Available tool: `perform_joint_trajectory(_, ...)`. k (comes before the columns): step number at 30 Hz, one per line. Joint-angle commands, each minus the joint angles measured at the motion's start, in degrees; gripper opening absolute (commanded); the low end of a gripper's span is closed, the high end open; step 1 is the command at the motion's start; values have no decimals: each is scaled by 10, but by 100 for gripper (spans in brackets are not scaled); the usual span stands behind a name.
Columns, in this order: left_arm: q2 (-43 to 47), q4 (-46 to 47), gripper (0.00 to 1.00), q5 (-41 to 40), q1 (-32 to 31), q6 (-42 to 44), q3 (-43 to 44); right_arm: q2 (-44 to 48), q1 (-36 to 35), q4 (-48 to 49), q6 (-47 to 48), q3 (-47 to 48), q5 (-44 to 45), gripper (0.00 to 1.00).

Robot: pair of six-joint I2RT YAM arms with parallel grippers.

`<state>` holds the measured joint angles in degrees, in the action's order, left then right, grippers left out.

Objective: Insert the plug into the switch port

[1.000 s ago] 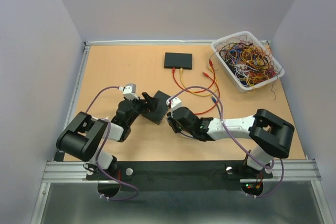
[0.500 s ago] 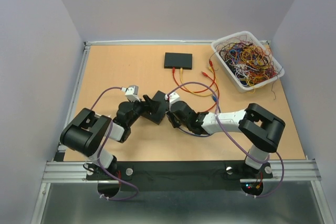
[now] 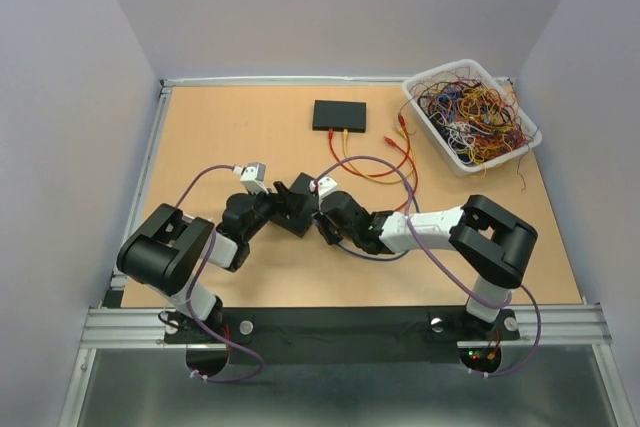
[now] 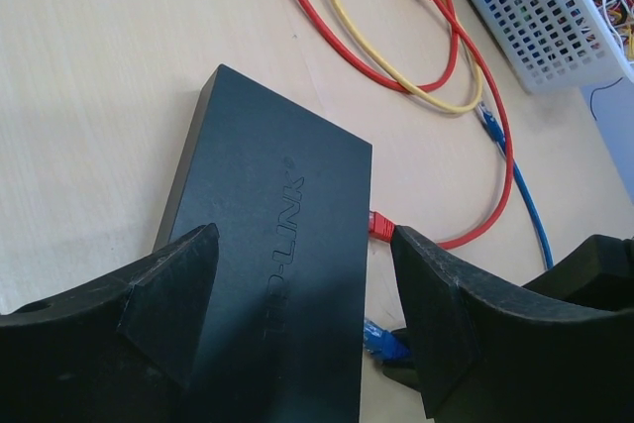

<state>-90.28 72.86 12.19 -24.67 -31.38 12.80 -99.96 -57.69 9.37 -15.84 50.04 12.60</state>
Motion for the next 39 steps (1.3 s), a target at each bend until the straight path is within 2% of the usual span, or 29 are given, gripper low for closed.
perform_joint_trajectory(1,-9,14,81,15,1,12,10,-7,3,5,-1,28,-1,0)
perform_joint_trajectory(11,-28,14,80,23,1,18,20,-20,3,-3,5,45,8,1)
perform_joint_trajectory(16,8,-3,79,1,1,23,14,-16,3,-6,12,45,11,0)
perform_joint_trajectory(19,97,-88,79,-50,1,29,19,-9,3,-8,12,38,16,0)
perform_joint_trajectory(23,156,-199,81,-155,1,40,49,3,3,-9,12,24,23,1)
perform_joint_trajectory(25,161,-217,83,-171,3,41,56,9,3,-8,9,20,23,0)
perform_joint_trajectory(32,53,-242,83,-125,8,28,111,38,3,-13,5,-5,31,0)
perform_joint_trajectory(39,20,-214,83,-81,8,39,109,70,3,-15,-2,-31,41,0)
